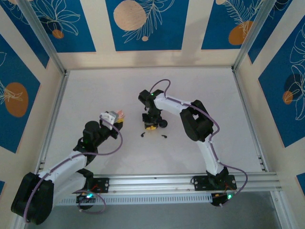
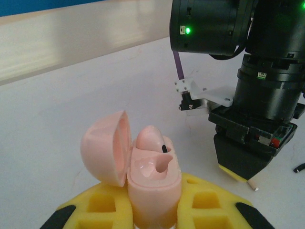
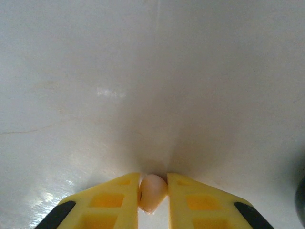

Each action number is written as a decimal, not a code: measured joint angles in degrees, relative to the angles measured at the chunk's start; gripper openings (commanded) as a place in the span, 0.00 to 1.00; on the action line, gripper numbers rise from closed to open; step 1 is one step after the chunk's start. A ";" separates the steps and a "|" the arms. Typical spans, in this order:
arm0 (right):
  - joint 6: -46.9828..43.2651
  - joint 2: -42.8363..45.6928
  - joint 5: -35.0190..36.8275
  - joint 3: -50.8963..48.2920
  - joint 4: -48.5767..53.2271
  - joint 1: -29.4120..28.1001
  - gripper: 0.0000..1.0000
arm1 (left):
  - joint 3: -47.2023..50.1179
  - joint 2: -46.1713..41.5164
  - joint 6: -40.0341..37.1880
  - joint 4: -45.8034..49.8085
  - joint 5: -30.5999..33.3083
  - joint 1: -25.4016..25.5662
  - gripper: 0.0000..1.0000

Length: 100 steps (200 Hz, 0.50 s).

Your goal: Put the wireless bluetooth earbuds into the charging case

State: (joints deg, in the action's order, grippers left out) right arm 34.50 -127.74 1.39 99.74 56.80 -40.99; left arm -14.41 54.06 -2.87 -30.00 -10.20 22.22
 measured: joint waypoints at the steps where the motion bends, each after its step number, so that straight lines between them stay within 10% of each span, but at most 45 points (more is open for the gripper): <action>1: 0.00 0.07 0.02 -0.07 -0.09 0.00 0.17 | -0.02 0.00 -0.07 0.04 -0.04 0.00 0.07; 100: 0.26 19.17 2.45 -22.36 -15.67 0.85 0.17 | -3.28 4.48 1.75 0.72 -3.74 2.08 0.05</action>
State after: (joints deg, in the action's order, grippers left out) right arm 34.76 -108.57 3.84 77.38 41.12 -40.14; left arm -17.69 58.54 -1.13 -29.28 -13.93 24.29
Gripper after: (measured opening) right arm 0.170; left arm 0.169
